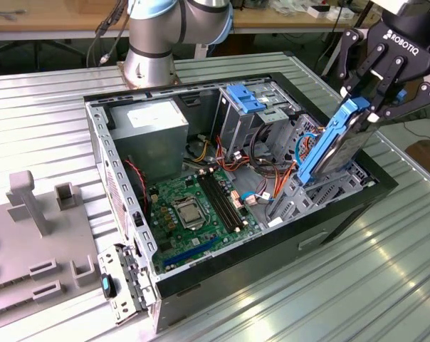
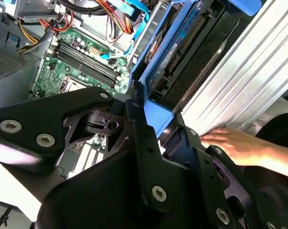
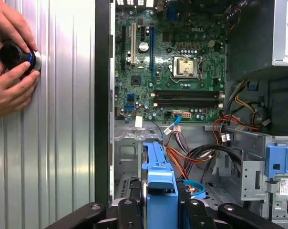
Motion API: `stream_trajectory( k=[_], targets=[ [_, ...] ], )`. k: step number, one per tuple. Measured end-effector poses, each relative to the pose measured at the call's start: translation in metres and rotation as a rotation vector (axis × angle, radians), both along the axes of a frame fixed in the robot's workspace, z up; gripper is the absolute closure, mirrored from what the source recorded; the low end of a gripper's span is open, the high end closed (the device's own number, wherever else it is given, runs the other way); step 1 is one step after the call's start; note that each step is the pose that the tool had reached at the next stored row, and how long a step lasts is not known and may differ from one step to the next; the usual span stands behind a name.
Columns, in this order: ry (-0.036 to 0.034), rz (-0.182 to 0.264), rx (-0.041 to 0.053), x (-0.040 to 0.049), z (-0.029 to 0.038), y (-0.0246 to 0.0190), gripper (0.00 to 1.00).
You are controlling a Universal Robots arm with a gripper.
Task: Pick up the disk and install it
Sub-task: 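Insert the disk into the insertion slot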
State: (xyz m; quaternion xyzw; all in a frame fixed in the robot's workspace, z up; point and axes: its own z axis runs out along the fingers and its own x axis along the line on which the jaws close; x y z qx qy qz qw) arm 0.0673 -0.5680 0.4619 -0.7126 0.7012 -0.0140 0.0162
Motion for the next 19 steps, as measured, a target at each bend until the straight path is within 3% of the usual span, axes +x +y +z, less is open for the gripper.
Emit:
stream_trajectory(
  k=[11, 19],
  targets=[
    [0.0006, 0.000, 0.0000, 0.0000, -0.0103, -0.0005, 0.63],
    [0.0028, 0.000, 0.0000, 0.0001, -0.0247, -0.0006, 0.63]
  ],
)
